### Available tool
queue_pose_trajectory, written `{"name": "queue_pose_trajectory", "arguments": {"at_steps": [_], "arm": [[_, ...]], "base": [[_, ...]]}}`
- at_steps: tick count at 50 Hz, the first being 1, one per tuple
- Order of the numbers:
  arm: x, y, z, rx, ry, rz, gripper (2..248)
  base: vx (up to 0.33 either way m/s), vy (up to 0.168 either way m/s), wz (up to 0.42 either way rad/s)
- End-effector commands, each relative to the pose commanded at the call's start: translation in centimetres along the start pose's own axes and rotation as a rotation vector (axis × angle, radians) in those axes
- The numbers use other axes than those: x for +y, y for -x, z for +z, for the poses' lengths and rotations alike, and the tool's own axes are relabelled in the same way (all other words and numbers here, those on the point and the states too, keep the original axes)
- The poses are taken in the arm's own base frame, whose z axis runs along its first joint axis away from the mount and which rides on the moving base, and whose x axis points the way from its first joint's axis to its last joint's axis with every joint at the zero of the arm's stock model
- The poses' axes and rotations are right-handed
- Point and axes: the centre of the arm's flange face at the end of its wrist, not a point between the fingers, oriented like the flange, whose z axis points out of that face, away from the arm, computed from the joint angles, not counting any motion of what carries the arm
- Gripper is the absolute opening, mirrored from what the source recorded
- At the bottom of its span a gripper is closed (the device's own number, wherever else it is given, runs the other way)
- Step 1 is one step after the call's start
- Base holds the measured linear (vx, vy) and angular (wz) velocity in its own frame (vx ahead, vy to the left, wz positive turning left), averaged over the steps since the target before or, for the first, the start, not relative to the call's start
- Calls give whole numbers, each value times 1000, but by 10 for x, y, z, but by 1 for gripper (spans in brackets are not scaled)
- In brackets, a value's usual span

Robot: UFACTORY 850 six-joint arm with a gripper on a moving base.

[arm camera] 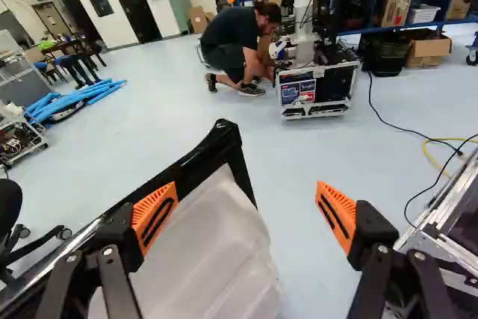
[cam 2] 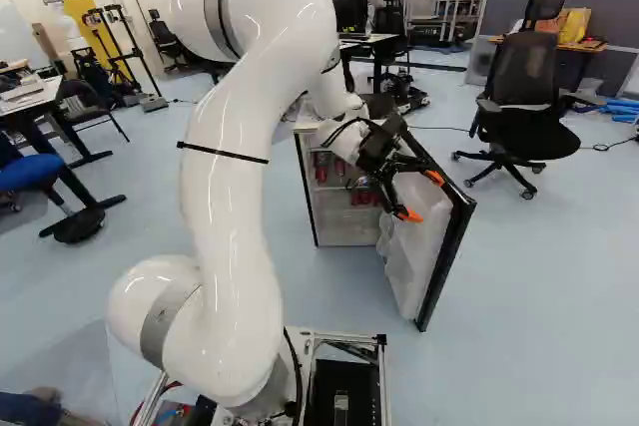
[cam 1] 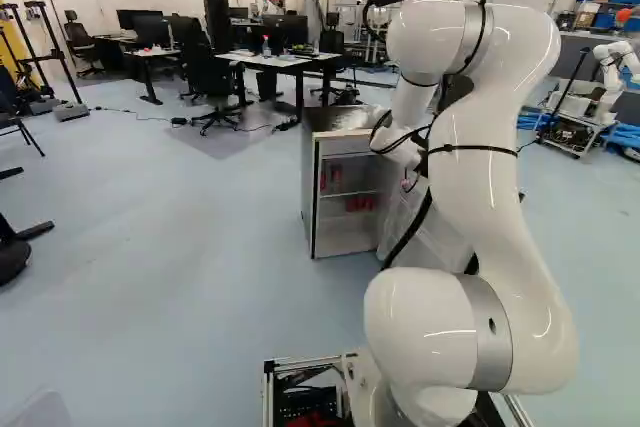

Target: Grab a drink from the fridge

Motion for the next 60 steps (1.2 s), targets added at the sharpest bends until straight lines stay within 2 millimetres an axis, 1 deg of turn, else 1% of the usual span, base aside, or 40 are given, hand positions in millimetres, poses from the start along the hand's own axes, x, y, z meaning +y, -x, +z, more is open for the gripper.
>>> {"name": "queue_pose_trajectory", "arguments": {"at_steps": [19,31,41,60], "arm": [[-37,-4,32,-46,18,65,247],[-41,-3,34,-57,-7,61,247],[-37,-5,32,-42,-74,24,247],[-9,-12,18,-5,-268,-101,247]], "base": [[0,0,0],[0,0,0],[0,0,0],[0,0,0]]}}
